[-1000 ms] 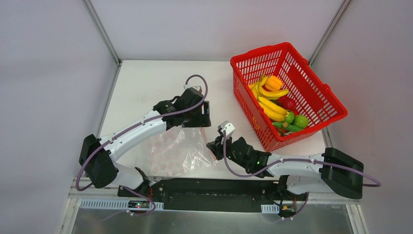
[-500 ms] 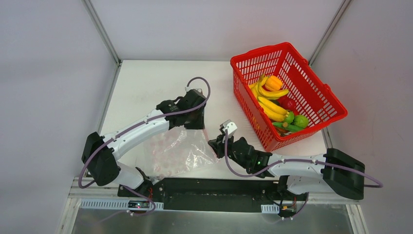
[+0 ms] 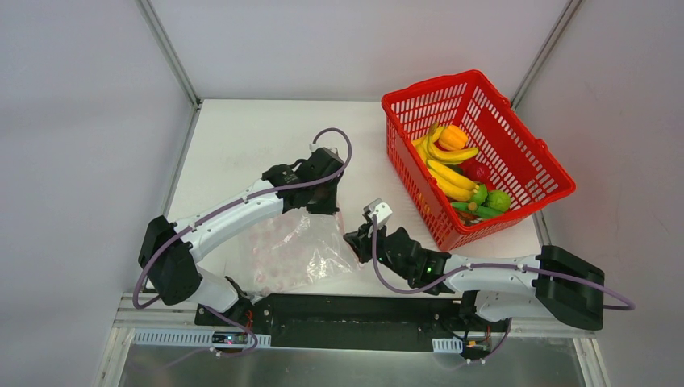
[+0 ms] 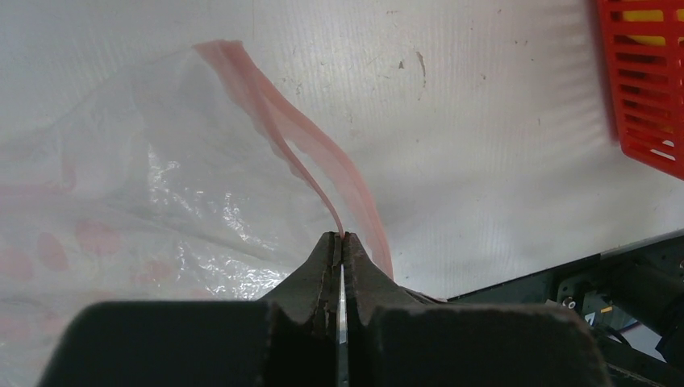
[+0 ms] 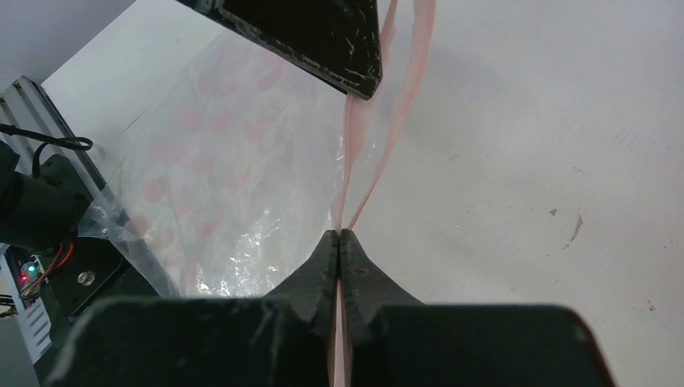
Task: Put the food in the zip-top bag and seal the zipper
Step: Open the zipper of the food storage bag at the center of the board.
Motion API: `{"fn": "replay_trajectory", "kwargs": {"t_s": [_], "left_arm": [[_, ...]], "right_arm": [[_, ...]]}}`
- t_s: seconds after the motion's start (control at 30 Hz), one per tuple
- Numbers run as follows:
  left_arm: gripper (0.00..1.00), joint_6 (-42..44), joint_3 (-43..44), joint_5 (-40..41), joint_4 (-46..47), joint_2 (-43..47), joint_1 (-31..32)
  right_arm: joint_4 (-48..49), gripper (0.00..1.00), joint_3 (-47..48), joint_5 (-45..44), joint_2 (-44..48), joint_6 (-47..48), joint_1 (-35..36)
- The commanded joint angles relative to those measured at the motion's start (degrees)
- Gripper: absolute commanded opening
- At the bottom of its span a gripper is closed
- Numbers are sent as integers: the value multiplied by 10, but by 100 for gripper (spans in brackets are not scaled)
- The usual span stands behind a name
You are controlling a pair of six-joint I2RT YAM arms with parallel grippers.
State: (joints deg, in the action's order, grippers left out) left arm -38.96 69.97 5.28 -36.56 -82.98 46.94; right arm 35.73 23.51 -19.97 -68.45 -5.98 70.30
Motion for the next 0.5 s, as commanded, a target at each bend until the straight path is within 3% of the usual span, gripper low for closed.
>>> {"fn": "replay_trajectory", "kwargs": {"t_s": [0.0,0.17,0.43,0.47], "left_arm": [[0,18,17,1,-9,0,6],[0,36,14,-2,-3,10,9],[0,50,-14,-41,18,47,10],[0,50,-15,-45,18,50,10]], "right_arm": [[14,5,18,26,23,-13,3],[-39,26,36,-8,47,-75,2],[-168,26,92,-41,61,-135,-66],[-170,27,96,23,57,-170,-83]]}}
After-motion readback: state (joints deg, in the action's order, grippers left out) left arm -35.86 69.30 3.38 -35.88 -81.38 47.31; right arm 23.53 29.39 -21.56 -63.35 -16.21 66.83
